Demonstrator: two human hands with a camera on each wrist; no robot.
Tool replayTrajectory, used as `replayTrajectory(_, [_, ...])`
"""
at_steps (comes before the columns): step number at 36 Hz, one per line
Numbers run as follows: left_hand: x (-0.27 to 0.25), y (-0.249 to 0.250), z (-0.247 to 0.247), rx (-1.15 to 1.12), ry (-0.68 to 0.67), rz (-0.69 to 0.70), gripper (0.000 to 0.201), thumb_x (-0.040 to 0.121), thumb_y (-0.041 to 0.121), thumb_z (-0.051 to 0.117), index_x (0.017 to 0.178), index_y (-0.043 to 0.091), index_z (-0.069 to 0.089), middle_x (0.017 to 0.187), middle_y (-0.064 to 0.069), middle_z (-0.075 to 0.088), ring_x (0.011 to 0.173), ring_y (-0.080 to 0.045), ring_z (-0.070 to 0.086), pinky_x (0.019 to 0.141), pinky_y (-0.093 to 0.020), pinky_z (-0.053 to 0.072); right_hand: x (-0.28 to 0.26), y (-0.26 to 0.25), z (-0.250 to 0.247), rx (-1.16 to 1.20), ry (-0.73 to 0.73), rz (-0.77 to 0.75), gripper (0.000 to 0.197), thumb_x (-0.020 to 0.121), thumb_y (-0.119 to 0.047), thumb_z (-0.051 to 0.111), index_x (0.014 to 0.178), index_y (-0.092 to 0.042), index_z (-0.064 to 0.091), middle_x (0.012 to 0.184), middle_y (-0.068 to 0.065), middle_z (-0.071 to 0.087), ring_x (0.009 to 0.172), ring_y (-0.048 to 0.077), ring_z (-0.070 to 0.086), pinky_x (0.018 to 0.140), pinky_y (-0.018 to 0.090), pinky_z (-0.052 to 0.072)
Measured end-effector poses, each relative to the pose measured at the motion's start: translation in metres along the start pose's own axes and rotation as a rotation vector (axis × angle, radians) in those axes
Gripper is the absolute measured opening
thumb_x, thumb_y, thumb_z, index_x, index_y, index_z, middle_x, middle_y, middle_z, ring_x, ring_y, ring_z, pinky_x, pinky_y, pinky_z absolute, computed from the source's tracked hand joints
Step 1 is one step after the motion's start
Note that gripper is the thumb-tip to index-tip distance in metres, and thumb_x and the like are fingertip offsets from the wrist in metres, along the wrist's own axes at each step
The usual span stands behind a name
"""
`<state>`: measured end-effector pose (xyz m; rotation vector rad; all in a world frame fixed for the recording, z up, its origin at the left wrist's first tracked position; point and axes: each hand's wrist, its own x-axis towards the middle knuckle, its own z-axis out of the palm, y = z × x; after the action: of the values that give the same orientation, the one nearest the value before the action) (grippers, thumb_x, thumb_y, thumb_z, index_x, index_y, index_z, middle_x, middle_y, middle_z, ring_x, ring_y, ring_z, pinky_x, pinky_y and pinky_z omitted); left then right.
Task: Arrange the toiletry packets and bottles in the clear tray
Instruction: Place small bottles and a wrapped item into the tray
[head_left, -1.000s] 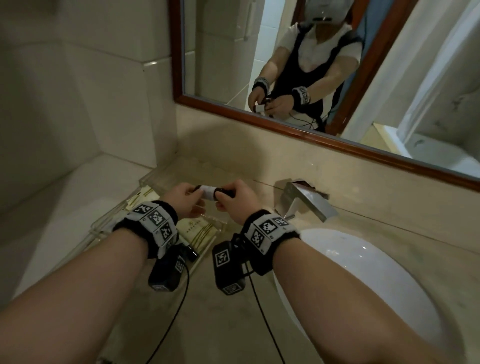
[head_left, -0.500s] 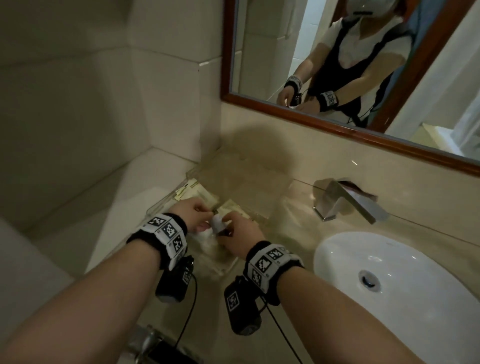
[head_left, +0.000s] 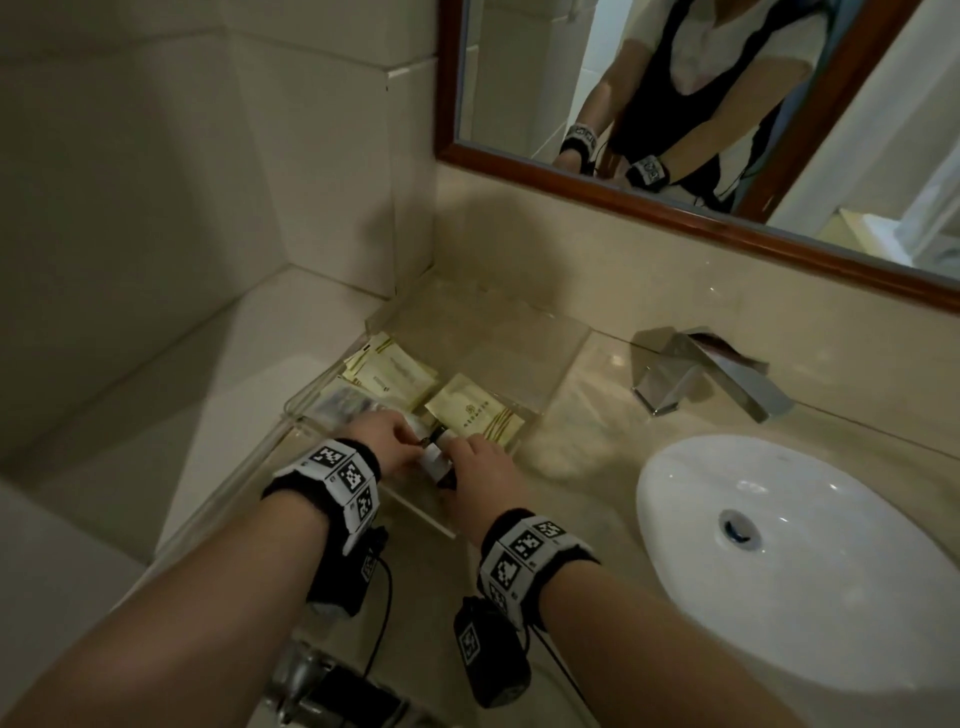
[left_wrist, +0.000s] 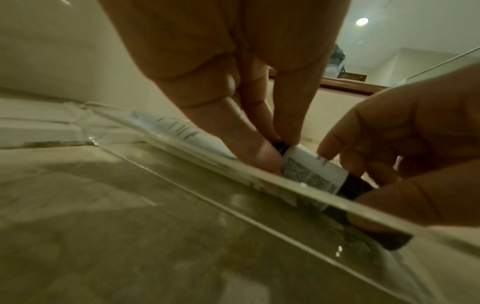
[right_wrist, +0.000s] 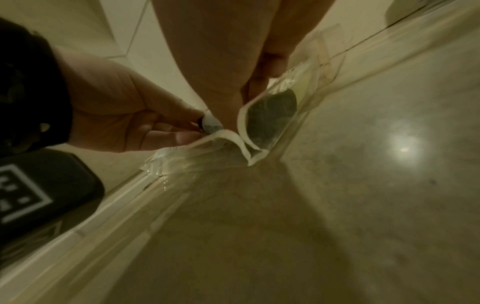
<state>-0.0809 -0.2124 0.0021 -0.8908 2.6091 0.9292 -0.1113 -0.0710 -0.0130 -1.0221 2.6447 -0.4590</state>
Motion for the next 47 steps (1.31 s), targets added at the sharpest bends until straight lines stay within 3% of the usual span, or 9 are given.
replayTrajectory(2, [0.001, 0.002, 0.0, 0.023, -0.011, 0.003, 0.013, 0.083, 0.034, 0.064, 0.078, 0.023, 0.06, 0.089, -0.001, 0.065, 0.086, -0.018, 0.059, 0.075, -0.025, 0.044, 0.001, 0.003, 0.002, -0.011, 0.046, -0.006, 0.047, 0.088, -0.015, 0.055, 0.133, -0.021, 0.043, 0.126, 0.003, 0.048, 0.118, 0.024, 0.044, 0.099, 0.032, 0.035])
replayTrajectory(4, [0.003, 0.005, 0.002, 0.024, -0.018, 0.018, 0.019, 0.083, 0.032, 0.064, 0.097, 0.019, 0.065, 0.106, -0.004, 0.068, 0.099, -0.021, 0.061, 0.084, -0.027, 0.045, 0.002, 0.005, 0.005, -0.032, 0.088, -0.005, 0.044, 0.088, -0.016, 0.053, 0.13, -0.023, 0.045, 0.123, 0.002, 0.047, 0.115, 0.024, 0.044, 0.097, 0.032, 0.035])
replayTrajectory(9, [0.006, 0.009, 0.002, -0.006, -0.033, 0.031, 0.032, 0.084, 0.029, 0.063, 0.113, 0.017, 0.063, 0.119, -0.004, 0.066, 0.11, -0.021, 0.06, 0.095, -0.027, 0.048, 0.004, 0.009, 0.01, -0.057, 0.123, 0.008, 0.043, 0.084, -0.021, 0.055, 0.126, -0.025, 0.045, 0.122, 0.001, 0.047, 0.114, 0.025, 0.043, 0.098, 0.034, 0.033])
replayTrajectory(12, [0.007, 0.006, 0.002, -0.051, -0.034, 0.03, 0.03, 0.083, 0.025, 0.065, 0.111, 0.017, 0.062, 0.114, -0.005, 0.068, 0.1, -0.022, 0.066, 0.092, -0.035, 0.053, 0.002, 0.009, 0.012, -0.046, 0.121, 0.008, 0.048, 0.081, -0.029, 0.059, 0.126, -0.026, 0.044, 0.122, 0.0, 0.046, 0.115, 0.023, 0.043, 0.099, 0.033, 0.031])
replayTrajectory(17, [0.007, 0.003, -0.002, -0.076, 0.002, 0.044, 0.027, 0.085, 0.023, 0.065, 0.11, 0.013, 0.062, 0.11, -0.006, 0.069, 0.088, -0.022, 0.069, 0.084, -0.034, 0.056, 0.002, 0.008, 0.012, -0.022, 0.122, 0.021, 0.05, 0.081, -0.036, 0.062, 0.126, -0.027, 0.043, 0.122, -0.001, 0.045, 0.116, 0.021, 0.041, 0.1, 0.032, 0.029])
replayTrajectory(21, [0.007, 0.001, -0.004, -0.105, 0.014, 0.055, 0.025, 0.086, 0.019, 0.064, 0.11, 0.011, 0.062, 0.112, -0.008, 0.067, 0.076, -0.018, 0.063, 0.067, -0.029, 0.054, 0.002, 0.008, 0.012, -0.004, 0.131, 0.036, 0.052, 0.08, -0.038, 0.063, 0.127, -0.027, 0.042, 0.123, -0.002, 0.044, 0.118, 0.021, 0.04, 0.1, 0.032, 0.028])
replayTrajectory(27, [0.007, 0.002, -0.006, -0.139, 0.02, 0.043, 0.024, 0.087, 0.019, 0.063, 0.109, 0.01, 0.062, 0.112, -0.009, 0.067, 0.087, -0.023, 0.068, 0.082, -0.038, 0.057, 0.001, 0.01, 0.007, 0.021, 0.117, 0.068, 0.055, 0.08, -0.036, 0.062, 0.13, -0.027, 0.04, 0.124, -0.001, 0.042, 0.119, 0.021, 0.038, 0.1, 0.031, 0.026])
replayTrajectory(37, [0.005, 0.011, -0.011, -0.109, 0.035, 0.062, 0.022, 0.089, 0.023, 0.059, 0.108, 0.012, 0.063, 0.107, -0.006, 0.069, 0.082, -0.021, 0.066, 0.084, -0.035, 0.055, -0.003, 0.009, 0.002, -0.008, 0.094, 0.052, 0.063, 0.079, -0.043, 0.064, 0.133, -0.029, 0.035, 0.125, 0.0, 0.04, 0.118, 0.023, 0.037, 0.102, 0.035, 0.026])
replayTrajectory(47, [-0.001, 0.016, -0.015, -0.049, 0.045, 0.08, 0.022, 0.09, 0.026, 0.057, 0.107, 0.014, 0.064, 0.111, -0.007, 0.068, 0.102, -0.024, 0.063, 0.092, -0.039, 0.053, -0.008, 0.013, -0.004, -0.025, 0.071, 0.034, 0.069, 0.08, -0.047, 0.065, 0.137, -0.029, 0.032, 0.128, 0.0, 0.038, 0.121, 0.023, 0.034, 0.102, 0.035, 0.025])
